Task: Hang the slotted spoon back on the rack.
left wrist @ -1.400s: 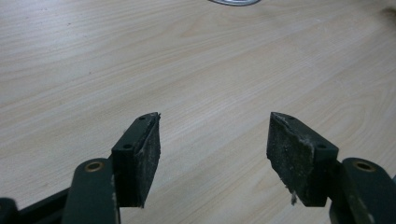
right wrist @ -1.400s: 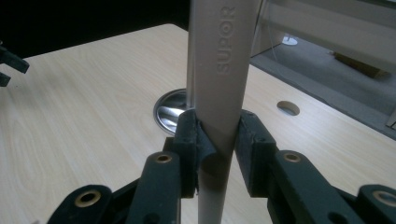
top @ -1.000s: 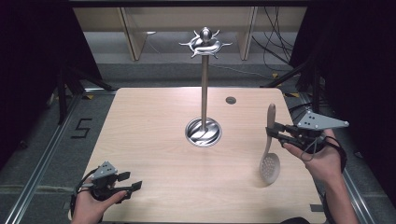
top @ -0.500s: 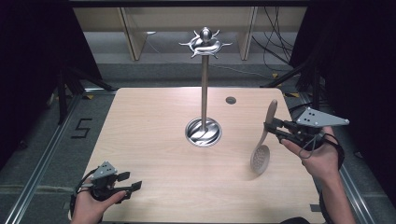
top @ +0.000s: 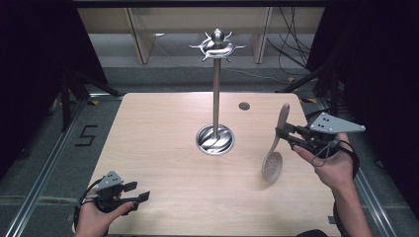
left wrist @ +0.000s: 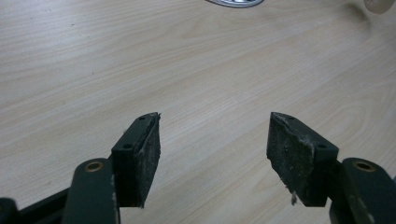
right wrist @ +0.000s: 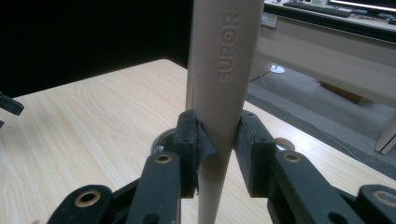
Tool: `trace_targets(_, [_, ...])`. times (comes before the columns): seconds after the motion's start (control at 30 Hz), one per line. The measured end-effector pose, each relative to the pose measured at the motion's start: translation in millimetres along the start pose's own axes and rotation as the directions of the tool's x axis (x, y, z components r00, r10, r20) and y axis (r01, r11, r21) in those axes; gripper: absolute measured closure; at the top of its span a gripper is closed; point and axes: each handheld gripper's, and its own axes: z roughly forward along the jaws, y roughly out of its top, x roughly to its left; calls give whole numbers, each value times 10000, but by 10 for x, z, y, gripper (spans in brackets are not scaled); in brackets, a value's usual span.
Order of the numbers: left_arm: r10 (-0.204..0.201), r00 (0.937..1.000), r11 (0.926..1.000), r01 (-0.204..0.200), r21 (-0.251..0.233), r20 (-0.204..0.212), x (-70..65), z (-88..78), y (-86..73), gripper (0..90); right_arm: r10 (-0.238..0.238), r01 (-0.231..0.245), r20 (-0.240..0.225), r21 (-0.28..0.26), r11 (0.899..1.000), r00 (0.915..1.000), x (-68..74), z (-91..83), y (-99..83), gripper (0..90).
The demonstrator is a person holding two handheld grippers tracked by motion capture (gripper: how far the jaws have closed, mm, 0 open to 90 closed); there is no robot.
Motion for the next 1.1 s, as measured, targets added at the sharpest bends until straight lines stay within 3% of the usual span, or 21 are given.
trace_targets(0.13, [-114,9999,9999,114,-57,-21,-7,3,-3,345,-392,393,50,-148,9991,9992,-7,24,29,719])
trace_targets(0.2, [-35,10000,10000,35,-7,-36,-2,-2,-2,344,-54,56,-220,78,10000,9997,31,38,46,719])
trace_targets(0.27, [-211,9998,9997,210,-146,-57,-16,5,-4,345,-330,330,-124,-25,9995,9994,19,42,54,719])
trace_targets(0.3, [-178,9998,9998,178,-98,14,-11,1,-2,345,-106,106,-155,28,9999,9998,42,46,56,719])
trace_targets(0.47, [-126,9999,9998,127,-146,34,-3,0,-5,345,-276,277,27,-227,9994,9996,43,77,87,718])
trace_targets(0.5, [-131,9999,9998,131,-149,33,-3,0,-6,345,-83,81,-79,-243,9997,9999,58,84,90,718])
trace_targets(0.67, [-197,9998,9996,197,-208,-15,-9,-1,-6,345,-350,348,-46,-382,9987,9994,72,104,126,718])
trace_targets(0.73, [-192,9998,9996,192,-205,-9,-9,-1,-7,345,-8,2,-201,-301,9995,9998,104,112,134,718])
trace_targets(0.77, [-125,9999,9997,125,-221,0,-4,-3,-5,345,-193,180,-240,-522,9985,9995,101,139,145,718])
trace_targets(0.87, [-215,9998,9995,215,-220,-3,-10,-5,-8,345,-91,79,-235,-506,9987,9997,115,147,151,717])
trace_targets(0.9, [-235,9997,9996,235,-181,32,-10,-8,-6,345,-360,352,-125,-609,9975,9993,102,156,159,717])
trace_targets(1.0, [-262,9997,9994,261,-210,-28,-14,-8,-7,345,-87,66,-326,-649,9979,9994,128,188,165,717])
trace_targets(1.1, [-236,9997,9995,236,-210,4,-11,-9,-6,345,-295,289,-53,-804,9963,9996,111,200,182,717])
